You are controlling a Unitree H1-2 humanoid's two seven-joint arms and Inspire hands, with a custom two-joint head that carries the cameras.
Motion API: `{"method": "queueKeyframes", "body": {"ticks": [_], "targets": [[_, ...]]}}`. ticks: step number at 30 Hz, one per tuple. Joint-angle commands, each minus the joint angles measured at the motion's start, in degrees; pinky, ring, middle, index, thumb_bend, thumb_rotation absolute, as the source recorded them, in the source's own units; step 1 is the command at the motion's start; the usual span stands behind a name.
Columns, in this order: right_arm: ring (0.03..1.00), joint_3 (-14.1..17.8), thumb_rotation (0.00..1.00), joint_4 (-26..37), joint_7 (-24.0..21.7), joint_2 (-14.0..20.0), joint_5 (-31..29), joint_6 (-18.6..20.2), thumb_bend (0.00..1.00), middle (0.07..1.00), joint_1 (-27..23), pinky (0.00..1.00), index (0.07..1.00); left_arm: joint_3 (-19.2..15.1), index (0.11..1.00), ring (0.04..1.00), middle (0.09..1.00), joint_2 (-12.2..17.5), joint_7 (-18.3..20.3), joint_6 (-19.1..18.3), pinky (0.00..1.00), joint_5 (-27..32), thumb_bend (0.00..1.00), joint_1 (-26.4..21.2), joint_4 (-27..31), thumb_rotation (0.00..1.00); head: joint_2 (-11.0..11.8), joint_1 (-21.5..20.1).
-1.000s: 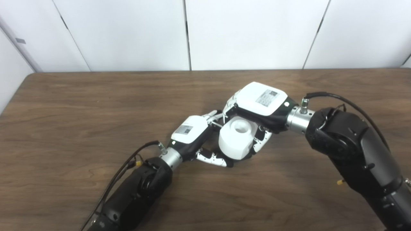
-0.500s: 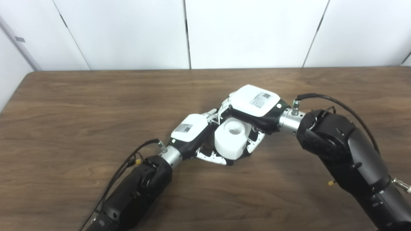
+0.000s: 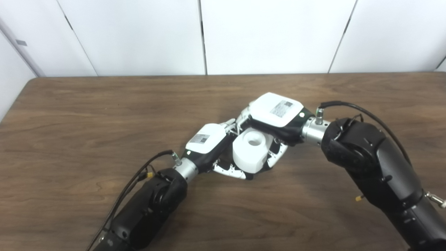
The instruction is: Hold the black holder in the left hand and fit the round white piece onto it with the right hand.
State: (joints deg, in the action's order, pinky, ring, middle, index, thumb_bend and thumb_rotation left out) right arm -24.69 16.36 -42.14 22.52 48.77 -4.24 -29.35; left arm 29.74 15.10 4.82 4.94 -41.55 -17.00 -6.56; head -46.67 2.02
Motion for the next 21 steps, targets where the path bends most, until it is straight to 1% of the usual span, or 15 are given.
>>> {"method": "queueKeyframes", "body": {"ticks": [1,4,7,12,21], "targets": [[0.833,0.47,0.23,1.86,-1.81,1.23,1.0,1.3,0.96,0.863,-0.88,0.82,0.983,1.68,0.483,0.969,0.927,1.0,4.06,-1.38,0.89,-1.45,0.52,1.92,-2.52,0.06,-0.07,0.01],[0.824,1.42,0.2,2.33,-0.86,1.43,1.45,1.53,0.97,0.868,-0.6,0.8,0.998,1.58,0.483,0.97,0.927,1.06,4.15,-1.47,0.9,-1.36,0.52,2.0,-2.47,0.06,-0.03,-0.04],[0.818,2.26,0.19,2.36,-0.16,1.37,1.36,1.46,0.95,0.859,-0.52,0.79,1.0,1.49,0.484,0.972,0.927,1.15,4.27,-1.57,0.9,-1.23,0.52,2.12,-2.38,0.06,0.03,-0.15],[0.812,3.74,0.21,2.24,0.81,1.38,0.93,1.36,0.92,0.843,-0.83,0.8,1.0,1.4,0.484,0.973,0.926,1.39,4.65,-1.76,0.91,-0.94,0.52,2.19,-2.06,0.06,-0.03,-0.42],[0.781,6.86,0.22,1.63,3.46,1.85,-0.37,0.21,0.91,0.817,-1.42,0.79,1.0,1.4,0.483,0.967,0.923,1.55,4.64,-1.6,0.9,-0.71,0.52,2.29,-2.11,0.06,-0.07,-0.59]]}}
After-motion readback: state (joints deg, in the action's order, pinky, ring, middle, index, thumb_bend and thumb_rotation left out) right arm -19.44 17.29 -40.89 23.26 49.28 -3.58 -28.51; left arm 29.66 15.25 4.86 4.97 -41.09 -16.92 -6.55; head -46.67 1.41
